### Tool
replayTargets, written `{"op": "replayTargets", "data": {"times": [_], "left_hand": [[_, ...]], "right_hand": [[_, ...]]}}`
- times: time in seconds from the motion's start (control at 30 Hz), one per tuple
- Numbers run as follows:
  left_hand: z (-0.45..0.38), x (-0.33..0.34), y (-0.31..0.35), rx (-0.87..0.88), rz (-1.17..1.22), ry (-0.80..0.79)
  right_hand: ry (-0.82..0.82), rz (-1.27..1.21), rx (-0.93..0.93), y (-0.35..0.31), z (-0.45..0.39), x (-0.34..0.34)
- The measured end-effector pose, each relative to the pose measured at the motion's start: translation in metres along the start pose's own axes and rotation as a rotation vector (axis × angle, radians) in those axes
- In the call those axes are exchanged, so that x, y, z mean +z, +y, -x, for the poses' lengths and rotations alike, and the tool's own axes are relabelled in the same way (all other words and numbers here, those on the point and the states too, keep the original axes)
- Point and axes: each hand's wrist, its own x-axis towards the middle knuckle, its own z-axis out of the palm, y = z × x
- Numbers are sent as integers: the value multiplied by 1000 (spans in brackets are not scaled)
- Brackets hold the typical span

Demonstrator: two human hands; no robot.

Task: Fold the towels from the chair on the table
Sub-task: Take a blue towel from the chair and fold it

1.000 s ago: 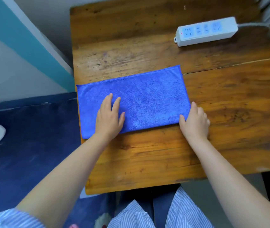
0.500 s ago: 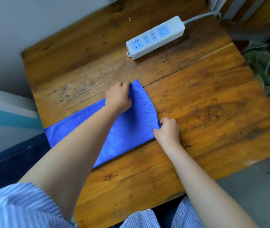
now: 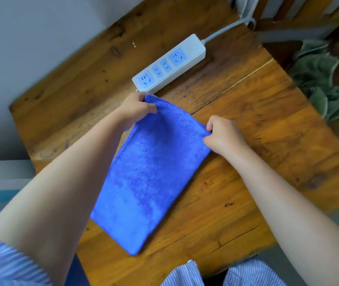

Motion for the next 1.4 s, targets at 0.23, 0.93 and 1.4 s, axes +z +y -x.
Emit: {"op": "replayTargets", "data": {"times": [0.23, 0.93, 1.4], "left_hand": [[4, -25, 28, 179, -319, 20], [144, -69, -155, 680, -1198, 104], [142, -59, -215, 582, -1333, 152]], "right_hand": [[54, -58, -141, -8, -13, -37], [414, 201, -726, -34, 180, 139], [393, 340, -732, -25, 202, 199]]}}
